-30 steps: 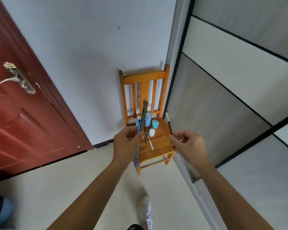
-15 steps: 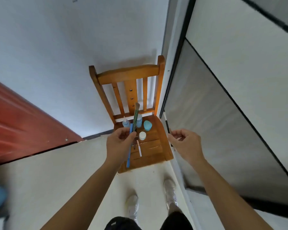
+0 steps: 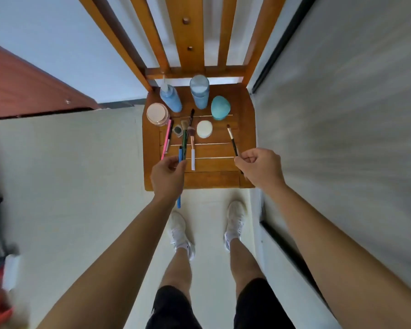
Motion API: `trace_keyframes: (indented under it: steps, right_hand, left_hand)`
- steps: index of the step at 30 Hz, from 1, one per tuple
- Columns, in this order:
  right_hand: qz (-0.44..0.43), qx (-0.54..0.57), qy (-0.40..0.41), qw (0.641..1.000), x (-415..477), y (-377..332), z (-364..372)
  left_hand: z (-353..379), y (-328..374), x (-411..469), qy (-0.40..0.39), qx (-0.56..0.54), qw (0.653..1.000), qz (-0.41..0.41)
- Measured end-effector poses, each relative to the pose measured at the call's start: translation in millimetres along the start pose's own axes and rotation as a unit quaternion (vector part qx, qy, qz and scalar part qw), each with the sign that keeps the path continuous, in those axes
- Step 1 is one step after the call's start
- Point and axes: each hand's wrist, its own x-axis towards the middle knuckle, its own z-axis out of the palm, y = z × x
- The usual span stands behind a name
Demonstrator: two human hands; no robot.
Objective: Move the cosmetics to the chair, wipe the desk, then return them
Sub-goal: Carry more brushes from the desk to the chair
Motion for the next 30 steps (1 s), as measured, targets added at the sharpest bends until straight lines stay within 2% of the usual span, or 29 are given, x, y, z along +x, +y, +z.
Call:
trace_keyframes:
  steps: [7, 16, 23, 26, 30]
  right_hand:
    - [0.053, 0.002, -0.034, 0.998, 38.8, 49.7, 68.8]
    - [0.044, -0.015, -0.007, 0.999, 91.2, 53.6, 122.7]
    - [0.029, -0.073, 0.020, 0.997, 87.0, 49.7, 121.6]
    - [0.017, -0.097, 0.023, 0.995, 71.7, 48.5, 111.0]
    - [-0.024, -0.134, 0.028, 0.990, 38.0, 29.1, 85.0]
  left_hand:
    - [44.4, -66.8, 67.0, 0.004, 0.074, 0.997, -0.024]
    - [71.1, -78.2, 123.6, -0.018, 0.110, 0.993, 0.026]
    - [56.6, -81.2, 114.2, 0.000, 0.091, 0.994, 0.065]
    - [43.8, -82.1, 100.4, 0.006, 0.137, 0.985, 0.104]
    - [16.0, -67.6, 71.7, 0.036, 0.232, 0.955, 0.182]
